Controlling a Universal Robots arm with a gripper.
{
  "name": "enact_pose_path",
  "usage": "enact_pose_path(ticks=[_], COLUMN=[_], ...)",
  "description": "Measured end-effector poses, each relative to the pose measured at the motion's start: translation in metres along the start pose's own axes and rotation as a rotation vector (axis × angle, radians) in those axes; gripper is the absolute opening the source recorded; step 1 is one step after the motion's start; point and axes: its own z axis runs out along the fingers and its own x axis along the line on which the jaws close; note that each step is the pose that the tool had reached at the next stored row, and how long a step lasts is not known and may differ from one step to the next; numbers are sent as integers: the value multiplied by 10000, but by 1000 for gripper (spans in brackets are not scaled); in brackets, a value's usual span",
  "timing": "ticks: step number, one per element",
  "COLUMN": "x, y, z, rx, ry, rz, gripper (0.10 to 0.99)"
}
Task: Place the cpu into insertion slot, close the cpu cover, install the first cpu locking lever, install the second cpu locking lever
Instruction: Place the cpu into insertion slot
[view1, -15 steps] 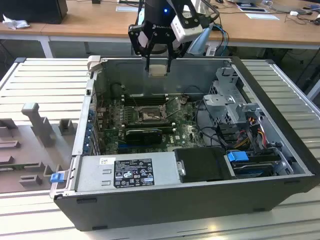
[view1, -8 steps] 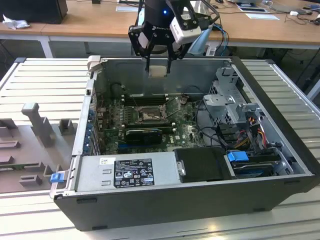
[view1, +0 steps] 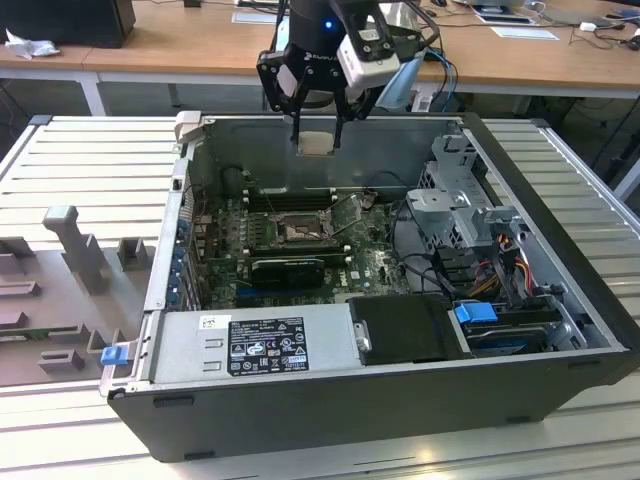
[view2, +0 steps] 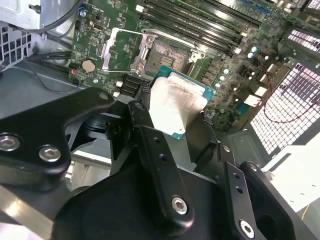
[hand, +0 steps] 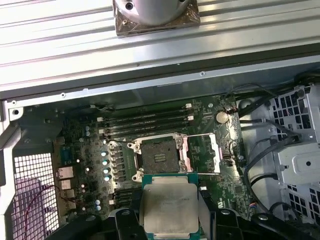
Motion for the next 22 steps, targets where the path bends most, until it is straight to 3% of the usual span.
enact_pose_path(ticks=[22], x=[0], y=[0], z=[2], rx=[-21], ry=[-87], rz=[976], gripper=[525])
